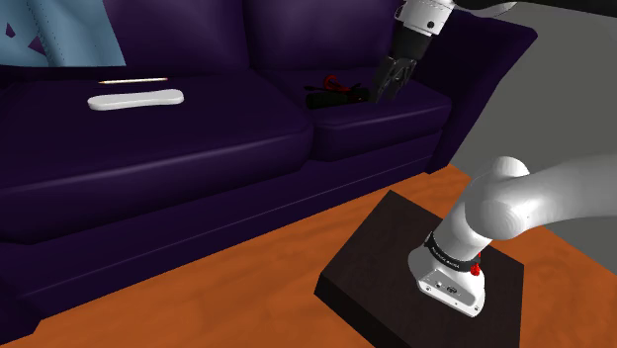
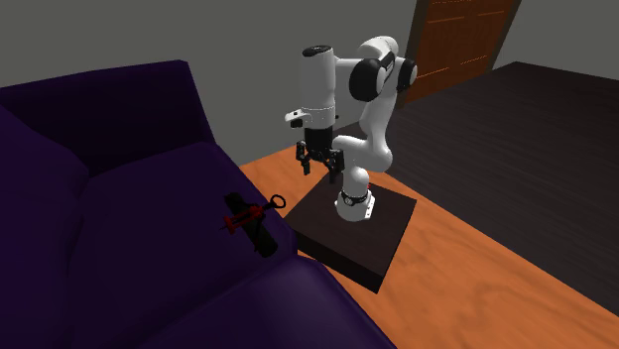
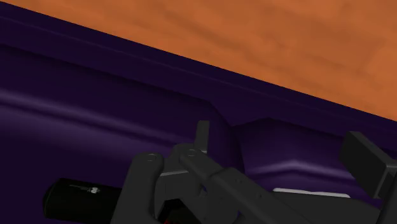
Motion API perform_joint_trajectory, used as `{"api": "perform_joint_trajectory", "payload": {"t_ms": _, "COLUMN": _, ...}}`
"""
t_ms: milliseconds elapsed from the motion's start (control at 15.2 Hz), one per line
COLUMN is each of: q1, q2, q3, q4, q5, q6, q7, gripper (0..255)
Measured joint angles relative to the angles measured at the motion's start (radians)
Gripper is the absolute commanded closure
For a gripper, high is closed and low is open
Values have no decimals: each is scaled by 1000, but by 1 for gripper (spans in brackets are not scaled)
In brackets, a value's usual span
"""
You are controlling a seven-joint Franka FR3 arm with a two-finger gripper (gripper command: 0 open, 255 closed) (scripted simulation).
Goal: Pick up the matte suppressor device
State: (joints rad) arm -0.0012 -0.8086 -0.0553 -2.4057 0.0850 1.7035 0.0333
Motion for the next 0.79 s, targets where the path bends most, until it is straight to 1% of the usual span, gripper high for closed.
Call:
{"api": "perform_joint_trajectory", "payload": {"t_ms": 66, "q1": 0, "q2": 0, "q3": 0, "q4": 0, "q5": 0, "q6": 0, "q7": 0, "gripper": 0}}
{"api": "perform_joint_trajectory", "payload": {"t_ms": 198, "q1": 14, "q2": 26, "q3": -42, "q4": 19, "q5": -24, "q6": -10, "q7": -85, "gripper": 0}}
{"api": "perform_joint_trajectory", "payload": {"t_ms": 330, "q1": 38, "q2": 78, "q3": -107, "q4": 49, "q5": -60, "q6": -10, "q7": -223, "gripper": 0}}
{"api": "perform_joint_trajectory", "payload": {"t_ms": 594, "q1": 96, "q2": 214, "q3": -231, "q4": 148, "q5": -119, "q6": -21, "q7": -522, "gripper": 0}}
{"api": "perform_joint_trajectory", "payload": {"t_ms": 792, "q1": 145, "q2": 341, "q3": -316, "q4": 259, "q5": -142, "q6": -39, "q7": -749, "gripper": 0}}
